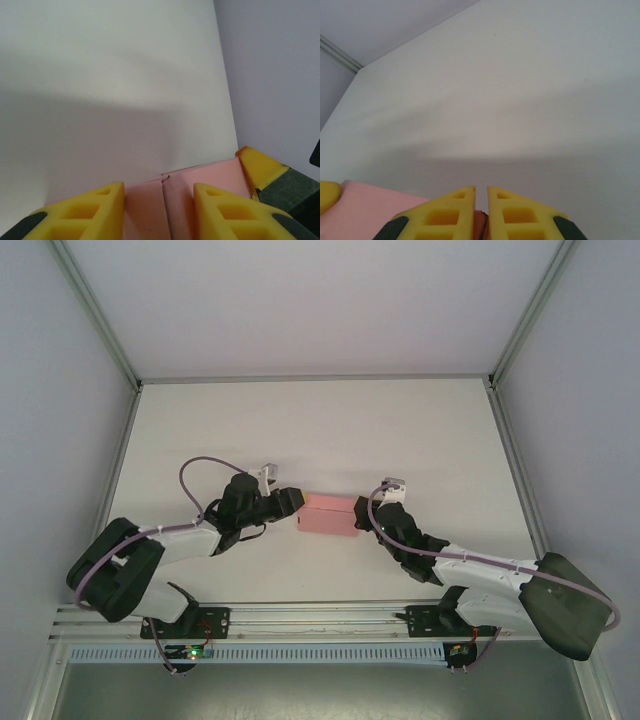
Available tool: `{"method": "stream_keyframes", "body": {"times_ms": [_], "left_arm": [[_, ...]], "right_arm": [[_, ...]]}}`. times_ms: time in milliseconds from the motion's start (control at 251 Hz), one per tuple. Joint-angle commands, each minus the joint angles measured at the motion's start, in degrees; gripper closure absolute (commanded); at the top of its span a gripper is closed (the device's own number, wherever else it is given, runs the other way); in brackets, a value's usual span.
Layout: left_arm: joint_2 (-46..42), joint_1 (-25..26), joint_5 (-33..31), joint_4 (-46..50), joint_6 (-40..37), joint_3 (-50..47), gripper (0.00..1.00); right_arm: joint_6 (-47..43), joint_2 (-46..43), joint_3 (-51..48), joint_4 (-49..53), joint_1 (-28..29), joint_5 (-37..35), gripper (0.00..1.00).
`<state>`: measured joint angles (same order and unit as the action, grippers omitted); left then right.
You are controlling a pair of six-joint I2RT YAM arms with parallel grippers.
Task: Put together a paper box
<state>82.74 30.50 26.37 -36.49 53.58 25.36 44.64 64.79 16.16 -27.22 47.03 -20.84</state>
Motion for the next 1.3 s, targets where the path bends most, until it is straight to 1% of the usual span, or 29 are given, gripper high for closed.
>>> {"method": "stream_keyframes", "body": {"times_ms": [0, 52, 100, 152, 180, 299, 419, 471, 519, 559, 607, 670, 686, 718, 734, 794, 850, 862, 914, 942, 958, 966, 1042, 1137, 1185, 1233, 1281, 1297], "left_arm": [[7.06, 0.70, 3.83, 2.10, -10.20, -5.02, 0.61], [8.82, 0.83, 3.76, 2.04, -12.39, -5.55, 0.63], [10.24, 1.09, 3.83, 3.14, -14.36, -5.21, 0.72], [11.38, 1.48, 3.34, 4.65, -15.79, -4.40, 0.84], [11.89, 1.81, 3.16, 4.38, -16.33, -4.43, 0.88], [13.32, 2.03, 2.79, 0.52, -15.99, -5.52, 0.92], [13.32, 2.08, 1.80, 2.29, -16.80, -5.45, 0.93], [13.39, 2.10, 2.18, 3.42, -17.32, -4.74, 0.91], [13.37, 2.11, 2.35, 4.90, -17.23, -3.53, 0.85], [13.37, 2.13, 2.91, 6.44, -17.33, -2.24, 0.83], [13.18, 2.11, 3.52, 8.28, -17.21, -0.47, 0.76], [12.58, 2.11, 3.78, 10.76, -17.22, 1.68, 0.69], [12.33, 2.11, 3.66, 11.44, -17.07, 2.21, 0.65], [11.50, 2.11, 2.73, 13.29, -17.02, 3.32, 0.54], [11.12, 2.17, 2.39, 14.09, -17.25, 3.87, 0.50], [9.01, 2.10, 1.56, 17.88, -18.37, 6.15, 0.41], [6.57, 2.08, 0.06, 21.98, -19.54, 8.38, 0.32], [6.03, 2.10, -0.16, 22.72, -19.95, 8.84, 0.30], [3.66, 2.10, -1.35, 26.15, -20.96, 10.99, 0.21], [2.56, 2.11, -2.51, 28.22, -21.34, 12.27, 0.10], [1.99, 2.11, -3.11, 29.34, -21.48, 12.99, 0.02], [1.64, 2.11, -3.48, 29.83, -21.61, 13.29, 0.00], [-0.26, 2.11, -7.55, 35.99, -21.87, 17.32, 0.00], [-1.04, 2.13, -10.41, 41.21, -22.53, 22.82, 0.00], [-1.55, 2.13, -11.86, 42.03, -22.03, 24.91, 0.00], [-2.04, 2.11, -13.94, 43.47, -22.12, 27.17, 0.00], [-2.48, 2.03, -16.58, 46.17, -22.88, 29.86, 0.00], [-2.53, 2.02, -18.06, 47.76, -22.95, 31.04, 0.00]], "right_arm": [[-4.35, 4.49, -5.93, 12.98, 0.52, 2.06, 0.88], [-5.91, 4.96, -6.77, 10.73, 0.51, 2.01, 0.89], [-7.17, 5.33, -7.09, 9.56, 0.43, 1.89, 0.90], [-8.72, 5.31, -7.28, 8.64, 0.40, 1.94, 0.91], [-9.03, 5.16, -7.36, 8.38, 0.37, 2.00, 0.92], [-9.94, 3.78, -9.08, 5.08, 0.25, 2.62, 0.91], [-11.24, 2.52, -10.01, 4.70, 0.11, 2.30, 0.91], [-11.82, 2.36, -9.85, 5.13, 0.02, 1.96, 0.91], [-12.28, 2.35, -9.58, 5.30, -0.09, 1.77, 0.91], [-12.60, 2.35, -9.25, 5.39, -0.23, 1.78, 0.91], [-12.74, 2.27, -8.58, 6.00, -0.52, 1.91, 0.91], [-12.45, 1.77, -7.24, 7.29, -0.86, 2.45, 0.90], [-12.40, 1.62, -6.78, 7.82, -0.90, 2.42, 0.90], [-12.18, 1.20, -5.82, 8.88, -1.04, 2.35, 0.89], [-11.81, 1.01, -5.20, 9.64, -1.16, 2.17, 0.89], [-11.16, -0.27, -2.03, 14.23, -1.60, 2.45, 0.87], [-11.07, -1.68, -0.32, 17.65, -1.72, 2.47, 0.83], [-11.06, -2.02, 1.35, 18.37, -1.70, 2.41, 0.82], [-11.55, -3.57, 3.14, 19.71, -1.70, 2.35, 0.79], [-11.55, -4.36, 3.78, 20.24, -1.73, 2.08, 0.78], [-11.47, -4.90, 4.14, 20.67, -1.79, 1.77, 0.77], [-11.32, -5.32, 4.38, 20.90, -1.78, 1.45, 0.75], [-12.61, -7.70, 5.41, 21.07, -2.28, 1.12, 0.67], [-15.79, -10.04, 6.79, 20.74, -3.57, 1.03, 0.44], [-18.09, -10.71, 7.61, 20.32, -4.71, 2.09, 0.38], [-20.91, -11.05, 8.47, 19.23, -6.27, 5.67, 0.30], [-24.88, -10.99, 9.64, 18.26, -8.44, 12.23, 0.22], [-26.37, -10.88, 10.12, 18.05, -9.20, 14.84, 0.18]]}}
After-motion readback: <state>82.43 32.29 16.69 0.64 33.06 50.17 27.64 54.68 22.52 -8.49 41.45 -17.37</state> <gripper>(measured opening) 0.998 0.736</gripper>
